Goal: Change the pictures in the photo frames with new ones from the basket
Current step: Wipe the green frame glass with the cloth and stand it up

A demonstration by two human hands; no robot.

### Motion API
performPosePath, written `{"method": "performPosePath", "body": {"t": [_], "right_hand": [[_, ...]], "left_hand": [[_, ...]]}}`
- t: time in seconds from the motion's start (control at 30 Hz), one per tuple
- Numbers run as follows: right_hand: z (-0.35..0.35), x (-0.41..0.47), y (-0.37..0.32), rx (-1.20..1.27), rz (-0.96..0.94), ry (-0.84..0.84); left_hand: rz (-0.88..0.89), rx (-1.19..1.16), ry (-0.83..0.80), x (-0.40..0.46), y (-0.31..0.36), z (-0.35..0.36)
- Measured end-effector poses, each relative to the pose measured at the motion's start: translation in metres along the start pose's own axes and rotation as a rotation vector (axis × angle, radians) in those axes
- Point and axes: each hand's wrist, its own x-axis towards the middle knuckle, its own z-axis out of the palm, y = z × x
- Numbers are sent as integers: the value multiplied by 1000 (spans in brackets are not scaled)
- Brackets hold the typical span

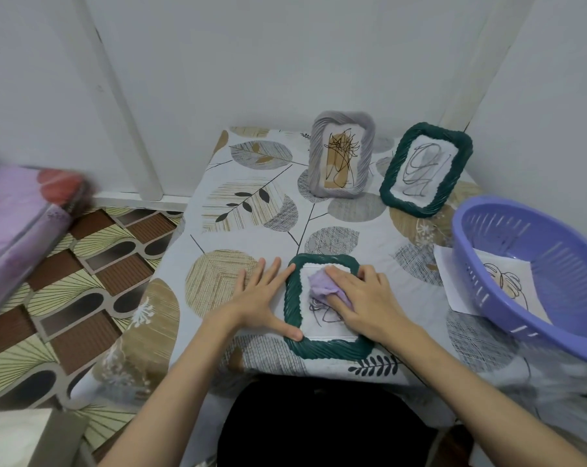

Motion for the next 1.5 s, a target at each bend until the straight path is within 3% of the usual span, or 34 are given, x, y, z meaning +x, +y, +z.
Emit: {"method": "performPosePath", "body": {"t": [0.23, 0.43, 0.63, 0.77, 0.97, 1.13, 1.27, 1.5], "right_hand": [[6, -15, -4, 14, 7, 153], [5, 11, -8, -17, 75, 164], [12, -3, -10, 170, -76, 100], [5, -7, -2, 257, -11, 92], [1, -2, -12, 466, 93, 242], [1, -4, -15, 202, -72, 317], [10, -19, -8, -20, -160, 218], [7, 5, 0, -1, -20, 146]], "left_hand": [[4, -3, 11, 1, -1, 1], [1, 5, 1, 0, -1, 1], [0, -18, 4, 2, -1, 1], [3, -25, 5, 2, -1, 0], [5, -44, 11, 2, -1, 0], [4, -52, 19, 1, -2, 2], [1, -47, 16, 1, -3, 1], [-4, -34, 0, 1, -1, 0]]}}
